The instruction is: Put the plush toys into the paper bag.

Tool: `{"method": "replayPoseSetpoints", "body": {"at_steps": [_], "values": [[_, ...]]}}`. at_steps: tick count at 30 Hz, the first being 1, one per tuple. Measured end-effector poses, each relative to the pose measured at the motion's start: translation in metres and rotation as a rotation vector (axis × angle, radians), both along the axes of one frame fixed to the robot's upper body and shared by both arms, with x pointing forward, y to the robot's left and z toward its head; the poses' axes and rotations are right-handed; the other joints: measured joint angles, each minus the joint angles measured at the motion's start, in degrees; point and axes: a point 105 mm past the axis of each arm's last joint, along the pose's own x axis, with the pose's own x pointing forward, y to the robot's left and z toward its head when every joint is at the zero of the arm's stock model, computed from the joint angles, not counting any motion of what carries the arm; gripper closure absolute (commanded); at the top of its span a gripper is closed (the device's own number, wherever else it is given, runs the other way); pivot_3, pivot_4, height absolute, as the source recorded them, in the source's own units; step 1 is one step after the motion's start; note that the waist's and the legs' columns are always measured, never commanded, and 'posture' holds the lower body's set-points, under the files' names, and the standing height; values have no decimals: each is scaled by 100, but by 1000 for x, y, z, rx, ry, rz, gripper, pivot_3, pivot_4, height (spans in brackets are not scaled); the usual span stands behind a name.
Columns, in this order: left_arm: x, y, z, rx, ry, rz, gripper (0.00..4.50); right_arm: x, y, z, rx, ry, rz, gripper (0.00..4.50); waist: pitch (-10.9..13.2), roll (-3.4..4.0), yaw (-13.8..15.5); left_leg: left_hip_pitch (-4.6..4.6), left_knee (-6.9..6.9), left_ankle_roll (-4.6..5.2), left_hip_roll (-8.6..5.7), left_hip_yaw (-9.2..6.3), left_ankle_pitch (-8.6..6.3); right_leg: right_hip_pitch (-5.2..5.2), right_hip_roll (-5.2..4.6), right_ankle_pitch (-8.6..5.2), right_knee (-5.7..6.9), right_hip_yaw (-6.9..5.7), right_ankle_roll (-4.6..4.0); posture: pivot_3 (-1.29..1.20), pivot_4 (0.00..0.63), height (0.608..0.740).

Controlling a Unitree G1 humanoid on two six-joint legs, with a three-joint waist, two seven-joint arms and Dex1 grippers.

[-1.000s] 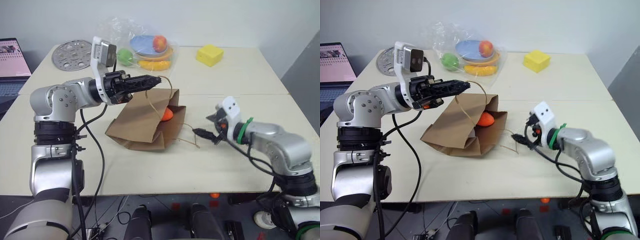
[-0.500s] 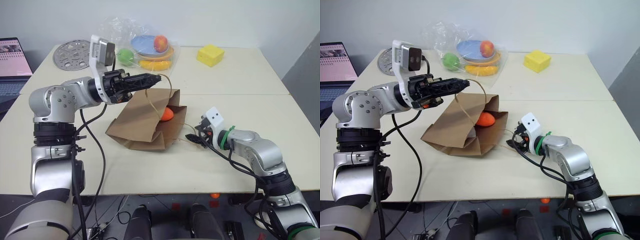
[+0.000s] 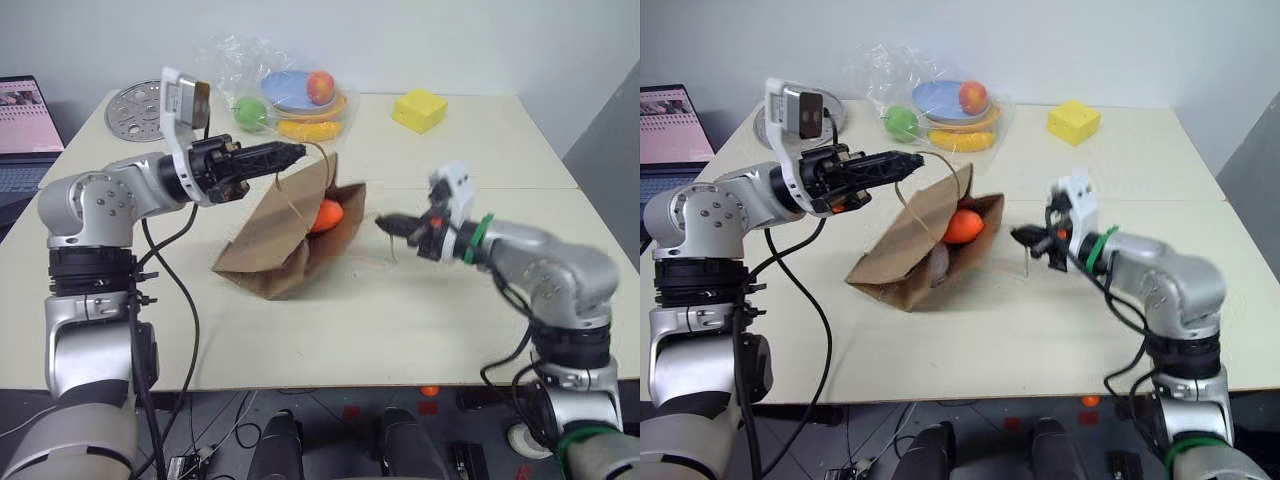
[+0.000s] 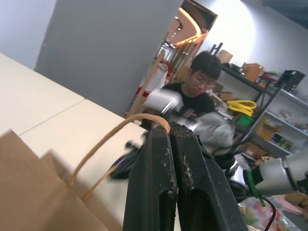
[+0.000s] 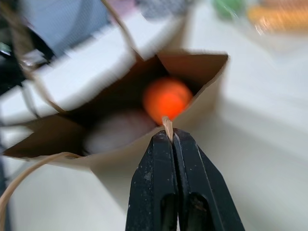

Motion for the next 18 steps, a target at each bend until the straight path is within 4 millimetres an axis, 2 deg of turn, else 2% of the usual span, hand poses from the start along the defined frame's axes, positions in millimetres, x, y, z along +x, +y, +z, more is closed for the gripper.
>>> {"method": "replayPoseSetpoints", "body": {"at_steps": [2,5,8,12,18], "values": [[7,6,6,-8,-22,35,4500,-6,10,14,40,-6,28,4466,0,0,5,-1,-1,0,0,-1,0,0,0,0,0,-2,0,0,150,740],[12,11,18,-18,-68,59,4500,-9,17,13,38,26,48,4466,0,0,45,-6,-2,0,-1,-1,0,0,-1,0,-6,-3,0,0,150,740],[14,9,25,-29,-94,49,4500,-10,16,12,24,28,45,4466,0,0,58,-9,-2,0,-1,-1,0,-3,-1,0,-7,-3,0,0,150,740],[16,-1,23,-40,-95,14,4500,-10,14,14,50,39,30,4466,0,0,25,-12,-3,0,-1,0,0,-14,-1,0,2,-1,-1,0,150,740],[17,-21,6,1,-51,-70,4500,-9,11,15,73,59,-30,4466,0,0,13,-23,-4,1,-1,1,0,-29,0,1,6,0,-1,0,150,740]]}}
